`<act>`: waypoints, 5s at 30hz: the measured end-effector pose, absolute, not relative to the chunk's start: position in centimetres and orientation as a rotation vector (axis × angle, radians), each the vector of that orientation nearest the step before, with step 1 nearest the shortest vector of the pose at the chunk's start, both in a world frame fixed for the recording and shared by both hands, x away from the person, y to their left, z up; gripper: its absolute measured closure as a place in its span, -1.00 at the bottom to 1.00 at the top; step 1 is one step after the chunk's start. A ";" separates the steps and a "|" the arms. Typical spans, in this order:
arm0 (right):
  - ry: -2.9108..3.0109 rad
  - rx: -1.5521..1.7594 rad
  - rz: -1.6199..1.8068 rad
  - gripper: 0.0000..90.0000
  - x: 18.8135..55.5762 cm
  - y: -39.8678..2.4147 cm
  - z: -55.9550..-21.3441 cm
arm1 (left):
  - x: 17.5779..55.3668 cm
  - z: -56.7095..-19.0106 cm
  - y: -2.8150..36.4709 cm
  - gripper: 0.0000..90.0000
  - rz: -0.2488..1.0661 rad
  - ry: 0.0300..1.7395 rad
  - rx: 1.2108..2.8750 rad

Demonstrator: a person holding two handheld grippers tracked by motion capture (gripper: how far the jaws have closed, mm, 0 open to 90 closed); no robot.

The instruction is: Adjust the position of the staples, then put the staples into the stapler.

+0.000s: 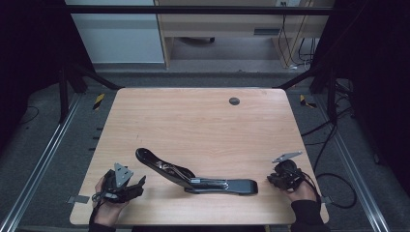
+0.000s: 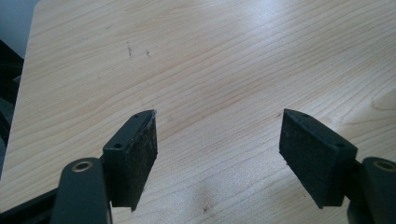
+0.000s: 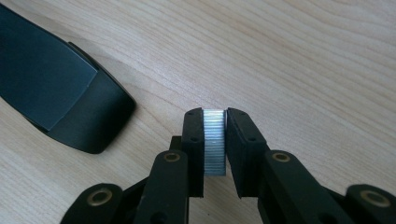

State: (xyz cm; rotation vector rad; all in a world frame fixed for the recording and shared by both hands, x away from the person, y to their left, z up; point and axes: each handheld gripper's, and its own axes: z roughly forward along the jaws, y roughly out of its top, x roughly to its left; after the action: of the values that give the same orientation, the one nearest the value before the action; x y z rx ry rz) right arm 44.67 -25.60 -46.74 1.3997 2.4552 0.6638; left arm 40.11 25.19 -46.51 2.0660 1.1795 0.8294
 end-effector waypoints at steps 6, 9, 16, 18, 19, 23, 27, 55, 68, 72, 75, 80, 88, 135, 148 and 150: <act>2.462 1.370 0.709 0.73 44.6 -25.6 -46.2 | 40.1 -46.5 25.2 -0.40 0.830 1.180 2.065; 2.470 1.330 0.733 0.73 44.6 -25.5 -45.8 | 40.1 -46.5 25.2 -0.40 0.828 1.180 2.069; 2.494 1.183 0.811 0.73 44.6 -24.9 -44.6 | 40.2 -46.6 25.2 -0.39 0.827 1.181 2.072; 2.504 1.137 0.824 0.73 44.6 -24.7 -44.2 | 40.2 -46.6 25.1 -0.39 0.826 1.183 2.071; 2.508 1.126 0.837 0.73 44.6 -24.6 -44.0 | 40.2 -46.6 25.1 -0.39 0.825 1.184 2.071; 2.530 1.041 0.884 0.73 44.6 -24.1 -42.9 | 40.3 -46.7 25.1 -0.39 0.822 1.184 2.076; 2.543 0.988 0.896 0.73 44.7 -23.5 -42.4 | 40.4 -46.7 25.1 -0.39 0.820 1.189 2.075; 2.633 0.776 1.048 0.73 46.4 -20.1 -39.2 | 40.5 -46.8 25.3 -0.39 0.810 1.190 2.074; 2.679 0.679 1.100 0.73 47.1 -18.4 -38.4 | 40.5 -46.9 25.2 -0.39 0.807 1.189 2.081; 2.696 0.652 1.097 0.72 47.0 -17.9 -38.5 | 40.5 -46.9 25.2 -0.39 0.809 1.190 2.080; 2.707 0.616 1.110 0.73 46.9 -17.4 -38.5 | 40.6 -46.9 25.2 -0.39 0.808 1.191 2.083; 2.695 0.547 1.150 0.73 46.6 -16.4 -38.5 | 40.5 -46.9 25.2 -0.39 0.814 1.194 2.083; 2.714 0.466 1.165 0.73 46.7 -14.9 -39.0 | 40.5 -46.9 25.1 -0.39 0.812 1.195 2.087; 2.919 0.228 1.038 0.73 48.1 -11.3 -41.8 | 40.6 -47.1 25.1 -0.39 0.803 1.196 2.098; 2.960 0.186 1.008 0.73 48.3 -10.5 -42.6 | 40.6 -47.1 25.1 -0.39 0.802 1.195 2.099; 2.965 0.170 0.994 0.73 48.3 -10.4 -42.6 | 40.6 -47.1 25.1 -0.39 0.802 1.196 2.099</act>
State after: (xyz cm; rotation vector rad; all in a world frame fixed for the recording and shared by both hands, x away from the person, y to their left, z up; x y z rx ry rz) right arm 48.26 -10.39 -42.65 0.1699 2.9653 0.9943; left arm 40.64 25.11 -47.11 2.0986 1.1960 0.8019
